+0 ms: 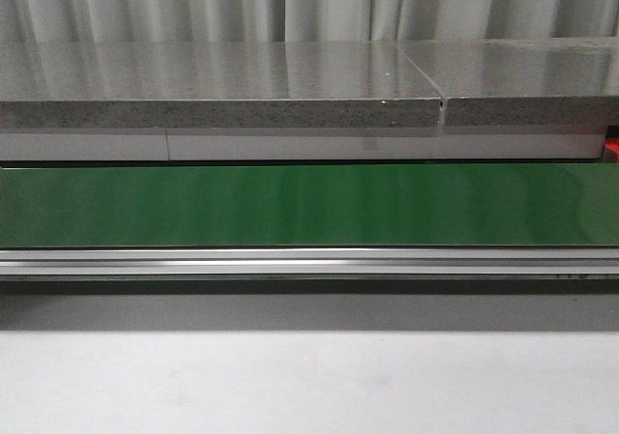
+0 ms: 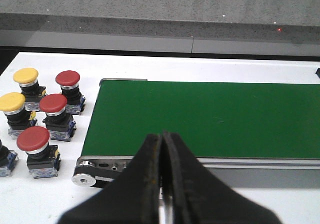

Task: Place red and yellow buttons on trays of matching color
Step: 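Lower the yellow button into the yellow tray and open the right gripper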

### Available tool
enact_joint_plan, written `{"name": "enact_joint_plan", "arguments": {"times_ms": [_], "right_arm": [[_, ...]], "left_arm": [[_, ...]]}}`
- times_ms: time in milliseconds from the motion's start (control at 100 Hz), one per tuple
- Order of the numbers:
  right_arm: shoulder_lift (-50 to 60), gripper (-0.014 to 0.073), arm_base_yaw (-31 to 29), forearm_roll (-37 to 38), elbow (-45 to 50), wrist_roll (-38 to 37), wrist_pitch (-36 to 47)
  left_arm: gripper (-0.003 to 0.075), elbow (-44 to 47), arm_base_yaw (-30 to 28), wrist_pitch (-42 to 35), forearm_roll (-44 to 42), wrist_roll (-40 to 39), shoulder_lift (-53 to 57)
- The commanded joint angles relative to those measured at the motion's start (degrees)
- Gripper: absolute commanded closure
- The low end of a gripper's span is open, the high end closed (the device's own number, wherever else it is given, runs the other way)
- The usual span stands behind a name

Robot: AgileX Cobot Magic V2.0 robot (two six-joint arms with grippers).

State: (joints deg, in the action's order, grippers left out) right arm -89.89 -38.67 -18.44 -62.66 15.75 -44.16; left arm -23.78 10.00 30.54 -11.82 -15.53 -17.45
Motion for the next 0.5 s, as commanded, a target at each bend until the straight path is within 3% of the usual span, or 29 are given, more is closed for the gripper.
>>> {"name": "enact_joint_plan", "arguments": {"times_ms": [0,490], "right_arm": [[0.4,0.0414,-0.4,-1.2,-0.5,0.1,3.7],[-4.3,0.0406,-0.4,-0.6,0.0,0.1,4.5]], "left_arm": [[0.0739,-1.4,0.5,-4.3,-0.3,-0.1,-0.3],[0.0739,-1.4,0.5,-4.3,-0.3,-0.1,-0.3]]}}
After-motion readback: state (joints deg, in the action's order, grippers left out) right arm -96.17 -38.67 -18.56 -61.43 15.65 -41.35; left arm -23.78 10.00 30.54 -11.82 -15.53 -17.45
